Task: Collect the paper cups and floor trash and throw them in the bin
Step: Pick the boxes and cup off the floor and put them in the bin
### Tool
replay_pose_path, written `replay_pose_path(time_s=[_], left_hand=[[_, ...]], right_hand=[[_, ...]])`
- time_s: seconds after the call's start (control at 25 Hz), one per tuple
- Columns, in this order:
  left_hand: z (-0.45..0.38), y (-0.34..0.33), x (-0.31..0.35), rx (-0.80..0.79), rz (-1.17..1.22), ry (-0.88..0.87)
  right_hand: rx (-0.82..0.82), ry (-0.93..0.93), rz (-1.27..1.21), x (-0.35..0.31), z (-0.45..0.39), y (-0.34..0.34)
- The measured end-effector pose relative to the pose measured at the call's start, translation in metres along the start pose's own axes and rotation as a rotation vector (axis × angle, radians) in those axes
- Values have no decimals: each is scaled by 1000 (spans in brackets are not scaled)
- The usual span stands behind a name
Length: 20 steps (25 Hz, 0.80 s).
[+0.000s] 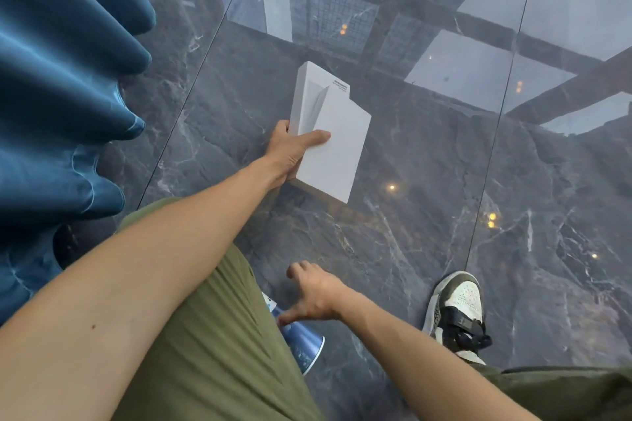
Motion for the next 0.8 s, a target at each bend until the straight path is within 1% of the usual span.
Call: replay_pose_path(time_s=[0.08, 0.12, 0.16, 0.24, 0.32, 0.44, 0.6, 0.68, 0.8], left_hand=[[0, -5, 1, -11, -11, -5], [0, -8, 0, -18, -19, -4], [0, -11, 0, -24, -25, 3], [-1, -15, -2, -39, -38, 17], [-3, -17, -5, -42, -50, 25], [-4, -18, -7, -40, -86, 24], [-5, -18, -9, -21, -103, 22], [-8, -18, -11, -15, -98, 26], [-8, -20, -10, -3, -99, 20]], right_hand=[[-64, 33, 197, -5, 1, -18], [-94, 36, 255, -5, 1, -27], [-126, 30, 286, -4, 3, -34], [-188, -27, 263, 5, 6, -40], [-246, -84, 190, 14, 10, -42], [-258, -107, 96, 17, 12, -48], [-301, -154, -61, 19, 12, -73], [-271, -168, -204, 23, 9, -66], [-153, -192, -467, 43, 4, -29]])
Point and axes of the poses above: each hand's wrist, its own z-axis away from the middle knuckle, its own y-axis out of the back of the hand, x = y × z, the point moved 7 cm from there along -z, towards the middle knuckle, and after that the axes turned 1 degree about z, right-handed, at the moved point
